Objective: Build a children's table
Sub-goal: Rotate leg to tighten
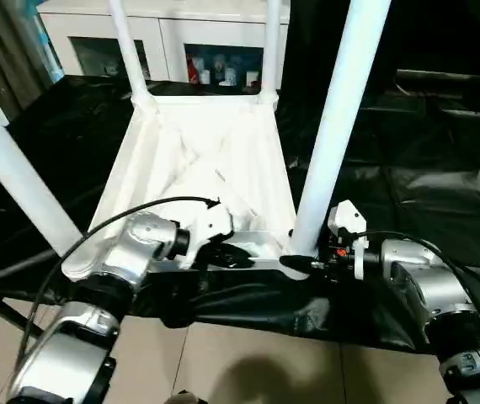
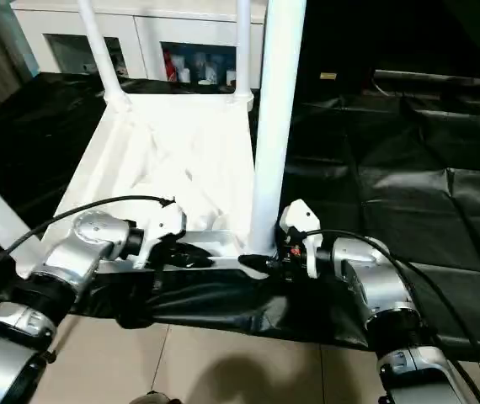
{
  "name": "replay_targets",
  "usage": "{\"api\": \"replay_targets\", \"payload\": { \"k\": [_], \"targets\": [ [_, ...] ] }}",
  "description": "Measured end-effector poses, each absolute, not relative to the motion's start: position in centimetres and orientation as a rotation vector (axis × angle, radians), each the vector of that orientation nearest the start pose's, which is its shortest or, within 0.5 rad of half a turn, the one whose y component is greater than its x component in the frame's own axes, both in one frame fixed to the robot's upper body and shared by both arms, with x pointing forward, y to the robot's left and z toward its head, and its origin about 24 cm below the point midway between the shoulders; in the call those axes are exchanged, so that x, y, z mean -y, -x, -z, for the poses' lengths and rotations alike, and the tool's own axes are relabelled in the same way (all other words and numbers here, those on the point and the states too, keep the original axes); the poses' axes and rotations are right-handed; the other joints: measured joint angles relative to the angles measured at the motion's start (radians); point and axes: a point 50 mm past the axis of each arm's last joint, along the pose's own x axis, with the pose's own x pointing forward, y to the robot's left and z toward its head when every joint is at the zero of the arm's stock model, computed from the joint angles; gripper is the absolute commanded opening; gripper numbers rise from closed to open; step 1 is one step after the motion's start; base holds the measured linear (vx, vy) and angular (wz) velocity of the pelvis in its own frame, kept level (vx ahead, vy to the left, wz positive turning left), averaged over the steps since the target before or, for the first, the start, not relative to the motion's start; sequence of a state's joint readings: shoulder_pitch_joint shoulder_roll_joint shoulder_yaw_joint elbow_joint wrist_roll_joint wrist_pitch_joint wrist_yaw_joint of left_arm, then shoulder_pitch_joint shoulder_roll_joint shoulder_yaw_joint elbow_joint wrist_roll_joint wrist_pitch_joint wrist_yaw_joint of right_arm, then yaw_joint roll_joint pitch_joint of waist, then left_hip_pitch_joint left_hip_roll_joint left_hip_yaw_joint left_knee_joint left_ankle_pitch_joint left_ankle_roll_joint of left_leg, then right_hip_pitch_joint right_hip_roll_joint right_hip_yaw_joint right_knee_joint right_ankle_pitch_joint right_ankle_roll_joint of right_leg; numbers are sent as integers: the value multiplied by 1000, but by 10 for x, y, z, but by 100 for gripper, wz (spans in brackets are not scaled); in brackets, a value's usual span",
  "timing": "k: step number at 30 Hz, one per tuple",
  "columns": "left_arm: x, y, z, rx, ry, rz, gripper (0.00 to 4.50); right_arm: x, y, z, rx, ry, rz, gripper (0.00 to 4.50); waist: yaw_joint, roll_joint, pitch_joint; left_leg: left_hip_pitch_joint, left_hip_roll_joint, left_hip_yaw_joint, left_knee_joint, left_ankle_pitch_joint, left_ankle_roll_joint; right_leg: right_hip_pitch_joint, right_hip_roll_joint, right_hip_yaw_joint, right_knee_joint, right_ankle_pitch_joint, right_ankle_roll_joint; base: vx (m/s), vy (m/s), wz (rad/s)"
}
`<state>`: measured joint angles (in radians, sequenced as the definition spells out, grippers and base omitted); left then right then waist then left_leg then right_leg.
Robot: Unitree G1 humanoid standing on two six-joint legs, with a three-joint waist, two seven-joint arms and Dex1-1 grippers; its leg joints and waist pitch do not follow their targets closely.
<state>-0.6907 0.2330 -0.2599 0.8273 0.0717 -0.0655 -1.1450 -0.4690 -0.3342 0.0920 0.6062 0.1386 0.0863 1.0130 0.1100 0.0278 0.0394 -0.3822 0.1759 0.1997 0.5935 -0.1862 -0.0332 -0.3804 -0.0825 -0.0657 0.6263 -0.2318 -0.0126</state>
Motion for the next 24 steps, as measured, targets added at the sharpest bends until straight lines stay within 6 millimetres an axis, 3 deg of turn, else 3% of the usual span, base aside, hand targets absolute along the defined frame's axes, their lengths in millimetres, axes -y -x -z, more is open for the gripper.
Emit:
{"api": "replay_targets", "payload": {
  "k": [3, 6, 8, 12, 13, 14, 15, 19, 20, 24],
  "targets": [
    [-86, -337, -42, -360, -375, 1219, 0, 159, -325, -31, -321, 55, -786, 273, -14, 3, -1, 3, -2, 1, -1, 0, 0, 1, -3, 0, 0, 1, 0, 0, 0, 0],
    [-69, -341, -39, -372, -354, 1134, 0, 155, -332, -27, -318, 33, -611, 273, -18, 5, -1, 12, -4, 3, -3, 0, 0, 10, -6, 0, -1, 0, 2, 0, 0, 0],
    [-63, -343, -38, -379, -344, 1096, 0, 150, -337, -26, -317, 26, -527, 273, -21, 8, -1, 17, -4, 3, -4, 0, 0, 16, -7, 0, -5, -2, 6, 0, 0, 0],
    [-58, -347, -39, -374, -340, 1043, 0, 139, -346, -28, -302, 21, -417, 273, -24, 11, -2, 15, -5, 3, -10, 0, 0, 15, -7, -1, -13, 2, 2, 0, 0, 0],
    [-58, -347, -39, -372, -341, 1040, 0, 139, -347, -28, -297, 18, -410, 273, -23, 10, -2, 15, -5, 3, -10, 0, 0, 15, -7, -1, -13, 2, 2, 0, 0, 0],
    [-57, -347, -40, -370, -341, 1040, 0, 139, -347, -28, -291, 17, -409, 328, -22, 10, -2, 15, -5, 3, -10, 0, 0, 15, -7, -1, -13, 2, 2, 0, 0, 0],
    [-57, -347, -40, -369, -342, 1041, 0, 139, -347, -28, -287, 15, -408, 342, -21, 10, -2, 15, -5, 3, -10, 0, 0, 15, -7, -1, -13, 3, 2, 0, 0, 0],
    [-61, -348, -42, -356, -351, 1056, 0, 137, -346, -29, -265, 20, -449, 368, -20, 9, -1, 14, -5, 3, -14, 0, 0, 13, -7, -2, -13, 3, 3, 0, 0, 0],
    [-65, -348, -42, -355, -352, 1066, 0, 138, -346, -30, -265, 29, -485, 389, -20, 8, -1, 14, -5, 3, -15, 0, 0, 13, -7, -3, -13, 3, 3, 0, 0, 0],
    [-84, -347, -43, -354, -361, 1120, 0, 143, -338, -31, -264, 90, -689, 389, -20, 7, 0, 12, -3, 3, -15, 0, 0, 11, -5, -4, -13, 2, 4, 0, 0, 0]
  ]
}}
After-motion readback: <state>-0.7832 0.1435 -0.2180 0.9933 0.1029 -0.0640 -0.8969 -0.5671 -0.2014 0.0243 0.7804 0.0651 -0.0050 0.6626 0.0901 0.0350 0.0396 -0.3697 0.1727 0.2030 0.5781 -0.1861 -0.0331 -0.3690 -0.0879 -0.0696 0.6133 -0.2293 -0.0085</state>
